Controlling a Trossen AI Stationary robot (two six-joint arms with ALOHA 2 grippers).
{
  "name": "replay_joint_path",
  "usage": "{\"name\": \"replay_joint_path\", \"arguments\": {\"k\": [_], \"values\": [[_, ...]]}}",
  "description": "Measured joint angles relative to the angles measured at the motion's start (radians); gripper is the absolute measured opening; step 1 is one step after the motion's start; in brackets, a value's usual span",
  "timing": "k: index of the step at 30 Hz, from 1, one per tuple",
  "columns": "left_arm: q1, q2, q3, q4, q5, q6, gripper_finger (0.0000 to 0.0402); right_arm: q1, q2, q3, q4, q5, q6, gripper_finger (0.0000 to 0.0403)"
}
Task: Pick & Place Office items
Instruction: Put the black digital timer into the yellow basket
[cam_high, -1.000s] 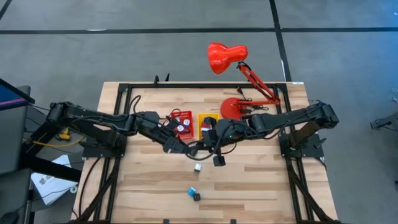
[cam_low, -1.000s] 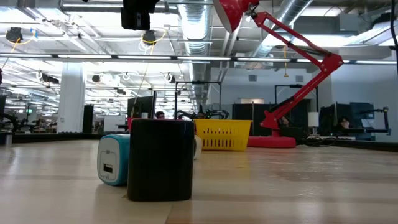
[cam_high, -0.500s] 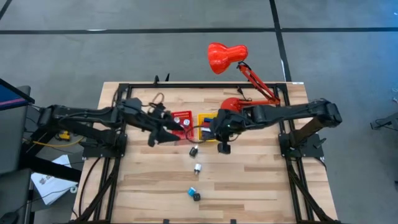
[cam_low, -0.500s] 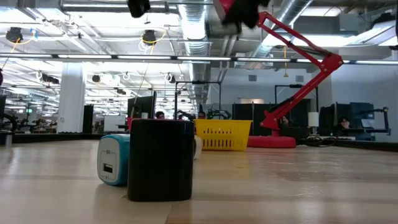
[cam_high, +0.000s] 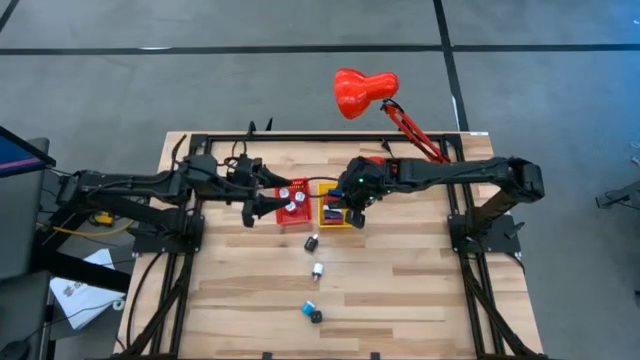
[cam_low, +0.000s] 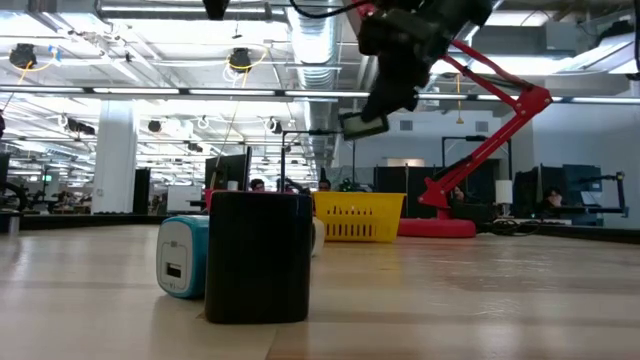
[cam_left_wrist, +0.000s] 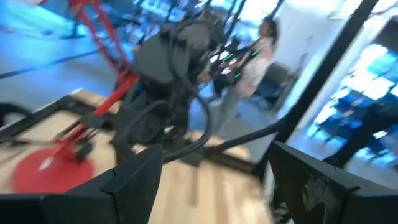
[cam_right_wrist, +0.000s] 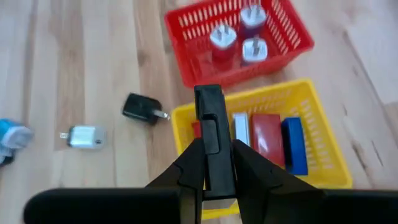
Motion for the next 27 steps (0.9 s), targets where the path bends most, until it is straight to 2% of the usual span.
{"name": "replay_joint_path", "arguments": {"k": [6, 13, 27], "values": [[0.012, 0.031, 0.0, 0.007, -0.057, 0.02, 0.0289, -0.017, 0.077, -0.005, 0.046, -0.024, -0.015, 0.0052], [0.044, 0.055, 0.0, -0.01, -0.059, 0.02, 0.0289, -0.035, 0.164, 0.0, 0.077, -0.029, -0.008, 0.0052], [0.055, 0.082, 0.0, -0.01, -0.058, 0.019, 0.0289, -0.038, 0.26, 0.003, 0.119, -0.056, -0.002, 0.0052]]}}
